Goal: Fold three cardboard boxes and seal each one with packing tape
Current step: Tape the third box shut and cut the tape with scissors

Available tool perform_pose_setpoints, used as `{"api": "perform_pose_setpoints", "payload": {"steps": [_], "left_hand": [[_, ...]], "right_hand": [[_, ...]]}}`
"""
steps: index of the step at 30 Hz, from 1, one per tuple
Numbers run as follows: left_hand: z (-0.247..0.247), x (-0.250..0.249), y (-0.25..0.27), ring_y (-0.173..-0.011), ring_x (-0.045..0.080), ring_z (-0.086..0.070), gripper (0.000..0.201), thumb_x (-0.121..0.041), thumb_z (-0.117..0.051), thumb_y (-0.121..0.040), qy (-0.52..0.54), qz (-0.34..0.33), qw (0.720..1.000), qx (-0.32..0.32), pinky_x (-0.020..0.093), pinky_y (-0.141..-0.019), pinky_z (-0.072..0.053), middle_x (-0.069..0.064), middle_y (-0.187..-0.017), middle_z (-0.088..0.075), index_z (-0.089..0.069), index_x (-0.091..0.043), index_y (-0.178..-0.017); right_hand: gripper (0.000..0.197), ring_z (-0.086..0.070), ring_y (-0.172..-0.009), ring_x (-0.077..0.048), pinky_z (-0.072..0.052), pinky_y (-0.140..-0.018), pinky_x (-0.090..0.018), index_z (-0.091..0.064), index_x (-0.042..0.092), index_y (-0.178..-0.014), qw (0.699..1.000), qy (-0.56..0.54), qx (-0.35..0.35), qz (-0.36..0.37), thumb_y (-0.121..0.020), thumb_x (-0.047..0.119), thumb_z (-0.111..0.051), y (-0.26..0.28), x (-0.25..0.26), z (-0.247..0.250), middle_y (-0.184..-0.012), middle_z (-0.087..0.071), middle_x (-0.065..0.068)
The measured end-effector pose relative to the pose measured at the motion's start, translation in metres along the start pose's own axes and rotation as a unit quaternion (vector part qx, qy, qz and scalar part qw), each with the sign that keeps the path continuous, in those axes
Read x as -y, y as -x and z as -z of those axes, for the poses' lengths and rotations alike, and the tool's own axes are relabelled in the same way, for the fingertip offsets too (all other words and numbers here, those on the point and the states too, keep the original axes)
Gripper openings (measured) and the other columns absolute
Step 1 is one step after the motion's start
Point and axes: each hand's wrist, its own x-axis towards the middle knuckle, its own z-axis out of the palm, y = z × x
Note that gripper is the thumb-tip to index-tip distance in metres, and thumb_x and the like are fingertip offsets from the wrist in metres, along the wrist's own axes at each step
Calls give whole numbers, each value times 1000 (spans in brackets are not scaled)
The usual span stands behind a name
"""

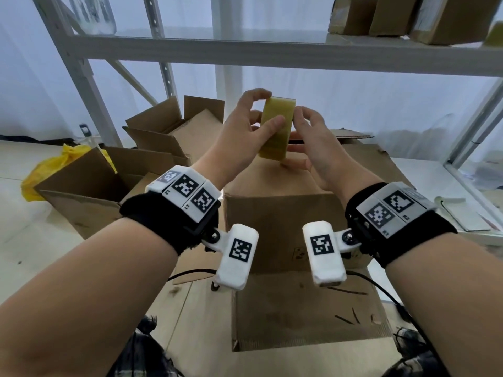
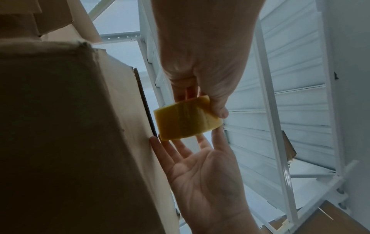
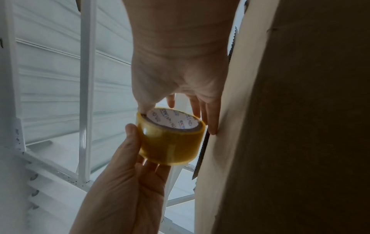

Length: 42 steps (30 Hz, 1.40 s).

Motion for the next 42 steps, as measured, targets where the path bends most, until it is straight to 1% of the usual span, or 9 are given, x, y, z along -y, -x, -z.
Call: {"api": "perform_pose_setpoints", "payload": {"steps": [4, 13, 18, 22, 27, 31, 34, 37, 42], "left_hand": [[2, 8, -2, -87, 16, -66, 39, -31, -59, -93, -86, -19, 996, 0, 16, -71, -55, 7, -105, -64, -35, -21, -122], [-1, 20, -4, -77, 12, -58, 19, -25, -58, -94, -62, -21, 997, -48, 22, -69, -51, -2, -84, -58, -41, -17, -98], [5, 18, -6, -93, 17, -66, 51, -32, -58, -93, -72, 18, 997, 1, 23, -82, -55, 8, -104, -67, -32, -19, -135], [6, 20, -5, -91, 18, -67, 39, -35, -57, -93, -135, 4, 991, 2, 23, -78, -55, 8, -105, -68, -37, -20, -124], [9, 20, -7, -82, 10, -65, 35, -32, -59, -92, -111, -11, 994, -8, 17, -73, -55, 1, -99, -64, -42, -14, -117], [6, 21, -4, -72, 5, -55, 19, -26, -58, -93, -97, -27, 995, -25, 12, -67, -49, -8, -80, -54, -44, -13, -96], [5, 20, -5, -79, 7, -61, 28, -26, -59, -93, -80, -17, 996, -19, 13, -73, -51, -4, -87, -61, -42, -16, -112], [6, 20, -6, -87, 9, -65, 47, -28, -58, -93, -82, -6, 997, 4, 13, -77, -53, 4, -101, -68, -36, -18, -133], [6, 20, -4, -82, 13, -67, 31, -26, -60, -93, -69, -21, 997, -22, 17, -76, -55, 8, -92, -70, -39, -22, -116]], "right_hand": [[48, -58, -99, -14, -56, -84, -31, -31, 33, -140, 1000, 18, -17, 11, -96, 49, -43, -2, -3, 1, -105, -52, 9], [54, -59, -98, -13, -56, -80, -25, -32, 28, -140, 999, 29, -34, 31, -93, 44, -53, -3, -8, 0, -104, -53, 3], [57, -58, -90, -11, -56, -87, -33, -34, 26, -139, 997, 27, -50, 49, -90, 39, -60, -5, -10, 3, -99, -52, 2], [60, -55, -97, -13, -54, -91, -37, -35, 28, -137, 996, 47, -54, 55, -86, 40, -65, -8, -15, 7, -103, -50, 4], [61, -51, -112, -22, -54, -91, -40, -37, 31, -135, 993, 76, -59, 68, -83, 47, -66, -10, -17, 7, -123, -47, -8], [58, -51, -113, -21, -57, -83, -34, -36, 37, -129, 992, 78, -61, 83, -82, 48, -68, -11, -16, 9, -124, -45, -6], [60, -50, -111, -18, -56, -77, -25, -35, 35, -131, 991, 79, -65, 86, -82, 45, -68, -12, -15, 10, -122, -44, -2], [63, -50, -112, -20, -56, -85, -33, -36, 33, -131, 991, 76, -72, 85, -80, 45, -70, -12, -16, 11, -123, -45, -5], [61, -49, -111, -18, -53, -71, -19, -36, 32, -133, 988, 92, -75, 96, -83, 45, -67, -11, -15, 8, -126, -44, -4]]}}
